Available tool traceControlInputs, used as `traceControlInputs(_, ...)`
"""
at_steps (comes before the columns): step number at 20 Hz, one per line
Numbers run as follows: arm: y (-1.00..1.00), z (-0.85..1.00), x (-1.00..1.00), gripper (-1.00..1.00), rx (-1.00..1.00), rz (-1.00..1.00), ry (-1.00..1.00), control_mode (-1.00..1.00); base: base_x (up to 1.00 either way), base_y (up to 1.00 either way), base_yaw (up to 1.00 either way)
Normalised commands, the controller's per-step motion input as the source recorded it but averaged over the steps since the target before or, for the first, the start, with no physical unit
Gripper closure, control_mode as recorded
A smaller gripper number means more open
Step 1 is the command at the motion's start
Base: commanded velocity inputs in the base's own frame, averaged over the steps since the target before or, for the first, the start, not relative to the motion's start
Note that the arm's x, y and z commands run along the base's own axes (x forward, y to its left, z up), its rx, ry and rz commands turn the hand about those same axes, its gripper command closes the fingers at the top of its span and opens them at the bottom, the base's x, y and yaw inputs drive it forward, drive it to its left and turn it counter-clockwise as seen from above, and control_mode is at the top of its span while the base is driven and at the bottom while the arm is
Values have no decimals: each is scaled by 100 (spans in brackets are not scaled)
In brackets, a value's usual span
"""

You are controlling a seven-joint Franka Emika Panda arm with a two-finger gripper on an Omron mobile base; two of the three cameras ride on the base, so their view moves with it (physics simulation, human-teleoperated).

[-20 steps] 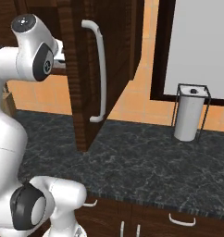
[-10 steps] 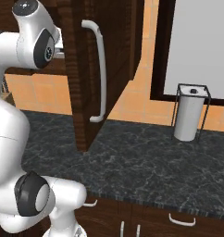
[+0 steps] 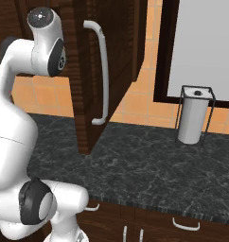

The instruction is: Gather all objects into one cabinet and sort the glasses and bowls to opposite sides.

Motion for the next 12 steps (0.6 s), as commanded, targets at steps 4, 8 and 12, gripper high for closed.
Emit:
traceControlInputs(4,0,0,58,-100,-1,4,-3,-100,0,0,0)
traceControlInputs(8,-1,9,50,-100,8,3,0,-100,0,0,0)
traceControlInputs(12,-1,17,43,-100,15,2,2,-100,0,0,0)
